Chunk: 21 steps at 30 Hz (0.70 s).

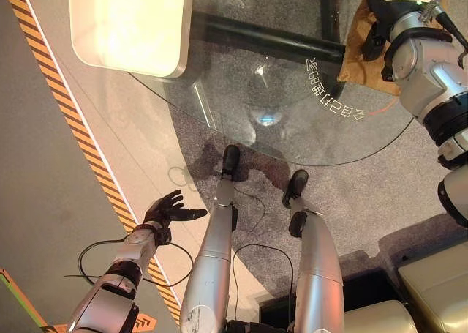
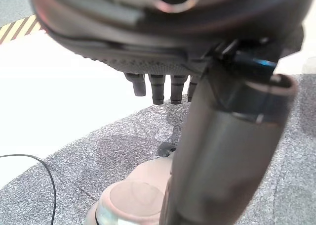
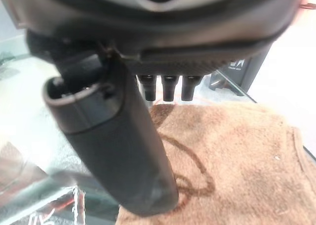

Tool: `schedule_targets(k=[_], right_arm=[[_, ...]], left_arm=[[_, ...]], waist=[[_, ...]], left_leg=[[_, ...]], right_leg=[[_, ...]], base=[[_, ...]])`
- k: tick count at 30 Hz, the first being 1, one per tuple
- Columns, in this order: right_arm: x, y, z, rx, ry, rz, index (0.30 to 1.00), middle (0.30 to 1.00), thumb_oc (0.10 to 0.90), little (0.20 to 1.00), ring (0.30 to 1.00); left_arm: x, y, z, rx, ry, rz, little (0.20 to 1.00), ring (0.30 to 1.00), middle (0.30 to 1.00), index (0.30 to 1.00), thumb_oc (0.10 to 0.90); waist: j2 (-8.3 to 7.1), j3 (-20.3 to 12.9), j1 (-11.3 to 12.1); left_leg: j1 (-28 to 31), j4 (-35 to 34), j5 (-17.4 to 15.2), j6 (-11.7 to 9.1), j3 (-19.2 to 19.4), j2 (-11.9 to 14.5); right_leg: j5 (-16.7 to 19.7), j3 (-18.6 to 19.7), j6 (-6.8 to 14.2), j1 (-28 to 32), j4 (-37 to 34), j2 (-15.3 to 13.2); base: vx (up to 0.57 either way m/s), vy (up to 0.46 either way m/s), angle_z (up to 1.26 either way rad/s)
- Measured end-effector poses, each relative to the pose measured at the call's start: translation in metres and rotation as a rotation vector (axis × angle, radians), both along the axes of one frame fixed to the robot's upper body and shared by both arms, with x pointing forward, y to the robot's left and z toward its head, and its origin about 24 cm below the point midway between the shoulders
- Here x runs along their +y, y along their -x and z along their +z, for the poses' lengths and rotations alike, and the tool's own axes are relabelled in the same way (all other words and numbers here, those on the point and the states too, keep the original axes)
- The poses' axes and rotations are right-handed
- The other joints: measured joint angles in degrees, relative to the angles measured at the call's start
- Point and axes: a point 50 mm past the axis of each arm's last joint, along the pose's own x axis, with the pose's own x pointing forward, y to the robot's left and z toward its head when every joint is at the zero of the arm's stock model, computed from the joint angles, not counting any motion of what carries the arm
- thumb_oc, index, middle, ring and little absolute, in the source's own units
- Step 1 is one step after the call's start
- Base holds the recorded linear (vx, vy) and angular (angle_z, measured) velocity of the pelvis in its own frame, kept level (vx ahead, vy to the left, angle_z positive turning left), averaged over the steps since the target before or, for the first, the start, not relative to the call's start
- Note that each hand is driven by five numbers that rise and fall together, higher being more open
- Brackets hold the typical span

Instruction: Wipe the table with a cloth and put it in the basket.

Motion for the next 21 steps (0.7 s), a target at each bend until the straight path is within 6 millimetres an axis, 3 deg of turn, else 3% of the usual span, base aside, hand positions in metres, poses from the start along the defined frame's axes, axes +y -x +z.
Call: schedule_targets(k=[11, 21], right_arm=[[0.0, 0.0, 0.003, 0.023, 0.069, -0.029, 0.9, 0.9, 0.8, 0.9, 0.9], [-0.003, 0.003, 0.016, 0.007, 0.108, -0.074, 0.9, 0.9, 0.8, 0.9, 0.9]], left_arm=[[0.01, 0.0, 0.006, -0.01, -0.025, 0.005, 0.9, 0.9, 0.9, 0.9, 0.8], [0.007, -0.003, 0.009, -0.031, -0.014, -0.022, 0.9, 0.9, 0.9, 0.9, 0.8]], waist=[[0.0, 0.0, -0.1], [0.0, 0.0, -0.2]], left_leg=[[-0.1, 0.0, 0.2, 0.0, -0.3, -0.1], [-1.0, 0.0, 0.2, 0.0, -0.4, -0.2]], right_leg=[[0.0, -0.3, 0.0, 0.0, 0.0, -0.1], [-0.1, -0.3, 0.0, -0.9, 0.0, -0.2]], base=[[0.0, 0.0, 0.0], [0.0, 0.0, 0.0]])
